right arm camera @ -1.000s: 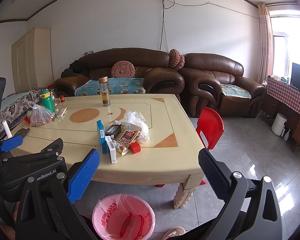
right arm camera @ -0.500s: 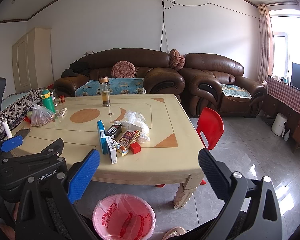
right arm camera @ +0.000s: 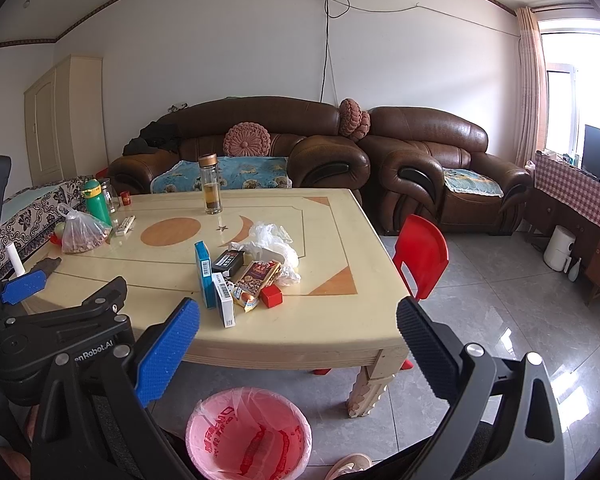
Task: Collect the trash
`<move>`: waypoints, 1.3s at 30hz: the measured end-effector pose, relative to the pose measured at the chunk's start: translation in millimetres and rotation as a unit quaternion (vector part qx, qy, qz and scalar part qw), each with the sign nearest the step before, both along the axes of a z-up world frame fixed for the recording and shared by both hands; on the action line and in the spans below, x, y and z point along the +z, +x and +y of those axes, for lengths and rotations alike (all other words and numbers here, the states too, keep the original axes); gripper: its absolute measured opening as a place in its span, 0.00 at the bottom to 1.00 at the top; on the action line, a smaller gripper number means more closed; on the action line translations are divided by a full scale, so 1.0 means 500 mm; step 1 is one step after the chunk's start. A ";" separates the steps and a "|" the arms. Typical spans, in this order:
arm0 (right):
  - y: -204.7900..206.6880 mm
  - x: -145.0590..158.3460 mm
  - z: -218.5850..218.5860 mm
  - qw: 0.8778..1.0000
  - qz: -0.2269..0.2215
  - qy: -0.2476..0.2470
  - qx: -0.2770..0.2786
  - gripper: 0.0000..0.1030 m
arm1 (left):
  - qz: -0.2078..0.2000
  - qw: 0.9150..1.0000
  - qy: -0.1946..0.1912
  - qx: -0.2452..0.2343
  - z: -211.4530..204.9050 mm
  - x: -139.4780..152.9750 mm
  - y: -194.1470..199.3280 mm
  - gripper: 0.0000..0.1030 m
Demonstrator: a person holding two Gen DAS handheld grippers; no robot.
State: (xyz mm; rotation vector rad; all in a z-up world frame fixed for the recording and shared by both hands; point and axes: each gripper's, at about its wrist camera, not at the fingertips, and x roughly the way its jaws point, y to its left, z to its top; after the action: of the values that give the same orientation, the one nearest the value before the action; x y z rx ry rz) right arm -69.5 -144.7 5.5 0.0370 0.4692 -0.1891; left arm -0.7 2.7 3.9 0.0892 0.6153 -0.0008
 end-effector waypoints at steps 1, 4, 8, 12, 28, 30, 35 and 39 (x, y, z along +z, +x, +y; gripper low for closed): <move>0.000 0.000 0.000 1.000 0.000 0.000 0.000 0.94 | 0.000 1.000 0.000 0.000 0.000 0.000 0.000 0.94; 0.000 0.000 0.000 1.000 0.000 0.000 0.000 0.94 | 0.000 1.000 0.000 0.000 0.000 0.000 0.000 0.94; 0.002 0.001 0.004 1.000 -0.001 0.001 -0.001 0.94 | 0.000 1.000 0.001 0.000 0.000 0.000 -0.001 0.94; 0.002 0.001 0.004 1.000 0.000 0.000 0.000 0.94 | 0.000 1.000 0.001 0.000 0.000 0.000 -0.001 0.94; 0.009 0.006 0.006 1.000 0.005 0.007 0.008 0.94 | -0.002 1.000 0.004 0.001 0.010 0.007 0.003 0.94; 0.015 0.000 0.001 1.000 0.007 0.007 0.008 0.94 | -0.002 1.000 0.005 0.002 0.011 0.007 0.004 0.94; 0.037 -0.019 -0.015 1.000 0.017 0.012 0.007 0.94 | 0.008 1.000 0.006 0.004 0.015 -0.010 0.026 0.94; 0.061 -0.039 -0.032 1.000 0.023 0.019 0.010 0.94 | 0.023 1.000 0.007 0.002 0.009 -0.033 0.054 0.94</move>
State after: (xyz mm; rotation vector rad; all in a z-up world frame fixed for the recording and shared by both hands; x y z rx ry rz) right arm -39.1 -160.7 -14.0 0.0647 0.5189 -0.1622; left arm 26.3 7.4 -12.4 0.1013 0.6610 0.0043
